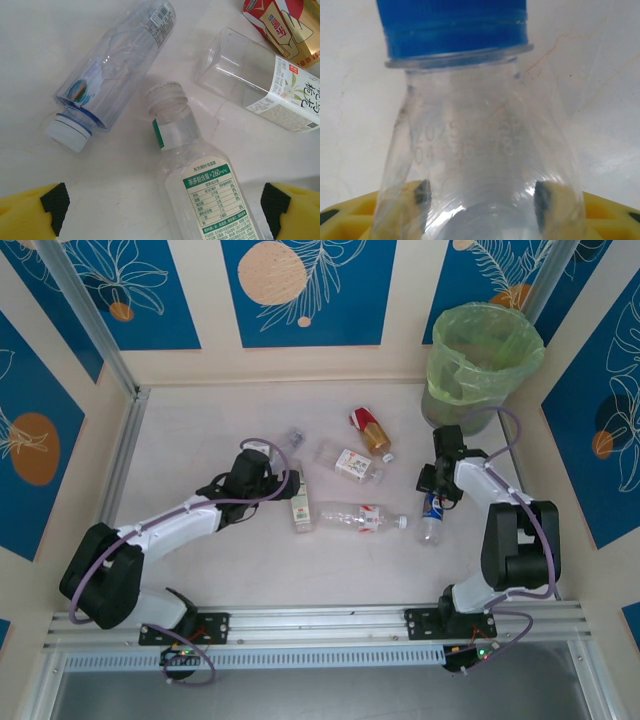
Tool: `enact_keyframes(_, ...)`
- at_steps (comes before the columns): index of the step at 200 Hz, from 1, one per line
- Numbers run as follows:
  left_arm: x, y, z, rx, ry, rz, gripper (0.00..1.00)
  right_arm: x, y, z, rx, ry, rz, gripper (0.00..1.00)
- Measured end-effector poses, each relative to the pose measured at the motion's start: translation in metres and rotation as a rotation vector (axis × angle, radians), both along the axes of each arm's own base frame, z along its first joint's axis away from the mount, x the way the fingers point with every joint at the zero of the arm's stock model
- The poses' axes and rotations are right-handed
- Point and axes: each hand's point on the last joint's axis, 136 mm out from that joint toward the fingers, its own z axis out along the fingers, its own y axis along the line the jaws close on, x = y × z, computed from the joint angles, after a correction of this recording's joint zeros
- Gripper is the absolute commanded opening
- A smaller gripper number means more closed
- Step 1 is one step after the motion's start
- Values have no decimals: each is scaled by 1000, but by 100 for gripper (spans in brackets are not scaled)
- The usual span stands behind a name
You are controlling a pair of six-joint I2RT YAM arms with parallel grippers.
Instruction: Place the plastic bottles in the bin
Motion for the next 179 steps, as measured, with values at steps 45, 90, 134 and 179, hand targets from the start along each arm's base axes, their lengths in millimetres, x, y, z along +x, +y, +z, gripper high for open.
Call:
enact_keyframes(45, 0, -3, 7, -25, -20, -9, 100, 4, 11, 10, 44, -75, 41, 51)
enact_keyframes(90, -5, -1, 23, -69, -74, -17, 100, 16, 23, 38, 85, -195, 91, 51)
enact_keyframes(134, -9, -6, 36, -65, -82, -70, 100, 22, 40, 67, 155, -328, 161, 51)
enact_keyframes(179, -9, -20, 56, -77, -113, -157, 100, 28, 52, 102, 200, -471, 218, 51)
